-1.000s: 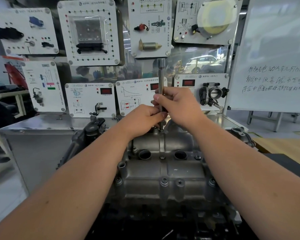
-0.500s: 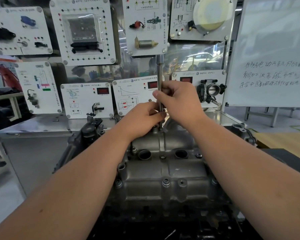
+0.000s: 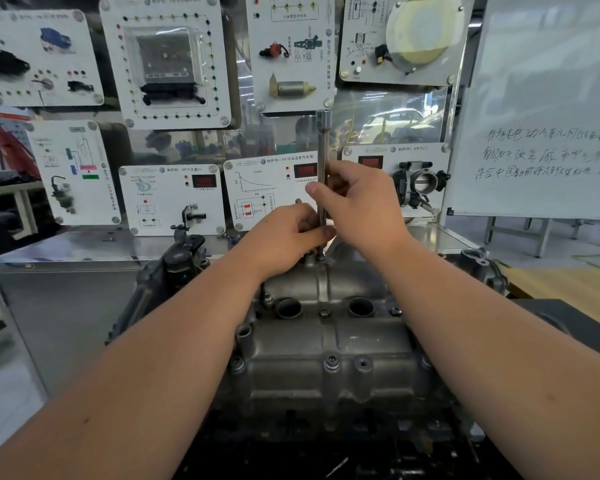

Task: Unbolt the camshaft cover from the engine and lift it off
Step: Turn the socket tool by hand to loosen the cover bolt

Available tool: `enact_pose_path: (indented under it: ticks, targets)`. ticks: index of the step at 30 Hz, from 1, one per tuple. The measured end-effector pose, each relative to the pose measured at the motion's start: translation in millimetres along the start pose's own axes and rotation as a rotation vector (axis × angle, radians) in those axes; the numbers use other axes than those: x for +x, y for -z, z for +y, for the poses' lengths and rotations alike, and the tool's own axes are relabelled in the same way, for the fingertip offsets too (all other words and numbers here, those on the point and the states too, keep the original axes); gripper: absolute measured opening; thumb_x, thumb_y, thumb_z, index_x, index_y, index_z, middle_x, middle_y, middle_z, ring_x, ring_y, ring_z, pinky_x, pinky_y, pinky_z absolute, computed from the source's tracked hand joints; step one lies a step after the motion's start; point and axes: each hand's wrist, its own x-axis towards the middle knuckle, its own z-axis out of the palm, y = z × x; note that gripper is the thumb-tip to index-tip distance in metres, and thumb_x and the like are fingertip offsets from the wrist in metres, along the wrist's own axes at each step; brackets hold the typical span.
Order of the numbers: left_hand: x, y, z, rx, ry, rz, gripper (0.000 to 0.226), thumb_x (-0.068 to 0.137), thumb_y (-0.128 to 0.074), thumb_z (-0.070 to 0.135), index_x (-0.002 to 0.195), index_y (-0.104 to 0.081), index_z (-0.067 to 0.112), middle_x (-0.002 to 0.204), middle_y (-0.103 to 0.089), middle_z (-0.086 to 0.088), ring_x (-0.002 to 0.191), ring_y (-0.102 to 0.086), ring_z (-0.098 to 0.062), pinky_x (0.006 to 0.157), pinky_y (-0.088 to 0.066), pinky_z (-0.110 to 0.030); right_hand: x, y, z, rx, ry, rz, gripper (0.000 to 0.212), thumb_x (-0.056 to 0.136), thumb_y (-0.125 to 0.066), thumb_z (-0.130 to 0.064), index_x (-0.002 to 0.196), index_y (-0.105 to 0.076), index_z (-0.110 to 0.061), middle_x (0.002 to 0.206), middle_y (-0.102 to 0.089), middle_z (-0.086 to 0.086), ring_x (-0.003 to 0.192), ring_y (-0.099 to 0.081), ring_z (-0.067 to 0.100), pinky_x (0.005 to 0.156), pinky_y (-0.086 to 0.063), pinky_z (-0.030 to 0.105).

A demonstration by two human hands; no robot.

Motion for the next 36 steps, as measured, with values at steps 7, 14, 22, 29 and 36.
enact_pose_path:
  ticks: [7,14,22,29,36]
  targets:
    - [-3.4,0.6,2.3,0.032,-0.018,-0.038,0.023,0.104,-0.059,0.032,0.099,-0.073,0.015,0.089,-0.077,-0.003,0.088,-0.071,-0.027,0.09,-0.053,-0.053,-2.5,1.4,4.3,0.008,-0.027,-0.047,0.017,0.097,-0.06,-0.018,0.087,-0.065,-0.005,0.074,-0.071,0.003,0.07,-0.068,0.017,0.069,-0.056,0.036]
    - [-2.4,0.5,3.4,0.026,-0.007,-0.014,0.029,0.1,-0.063,0.033,0.099,-0.066,0.004,0.093,-0.073,-0.02,0.089,-0.068,-0.042,0.087,-0.052,-0.06,-3.1,-0.8,6.0,-0.078,0.026,-0.017,0.021,0.095,-0.066,-0.024,0.092,-0.068,-0.003,0.072,-0.067,0.009,0.071,-0.063,0.024,0.069,-0.052,0.039]
    - [-3.0,0.6,2.5,0.098,-0.032,-0.053,0.026,0.105,-0.056,0.033,0.099,-0.072,0.014,0.09,-0.075,-0.013,0.085,-0.069,-0.03,0.085,-0.052,-0.053,-4.2,1.5,3.7,-0.001,-0.022,-0.153,0.06,0.103,-0.053,-0.022,0.157,-0.028,-0.026,0.093,-0.076,0.008,0.085,-0.072,0.02,0.082,-0.056,0.038]
    - [-4.2,1.2,2.2,0.08,-0.034,-0.044,0.024,0.104,-0.058,0.035,0.091,-0.07,0.018,0.086,-0.074,-0.007,0.084,-0.069,-0.026,0.084,-0.054,-0.049,-7.9,2.9,-1.1,-0.037,0.051,-0.073,0.028,0.098,-0.062,-0.023,0.126,-0.063,-0.021,0.079,-0.07,0.003,0.074,-0.064,0.019,0.074,-0.053,0.036]
    - [-7.0,1.4,4.0,0.072,-0.043,-0.041,0.02,0.105,-0.055,0.032,0.099,-0.07,0.02,0.09,-0.075,-0.006,0.085,-0.068,-0.023,0.083,-0.052,-0.045,-7.5,0.6,0.0,0.023,-0.02,-0.138,0.056,0.103,-0.052,-0.022,0.155,-0.033,-0.022,0.09,-0.075,0.003,0.088,-0.071,0.019,0.082,-0.055,0.035]
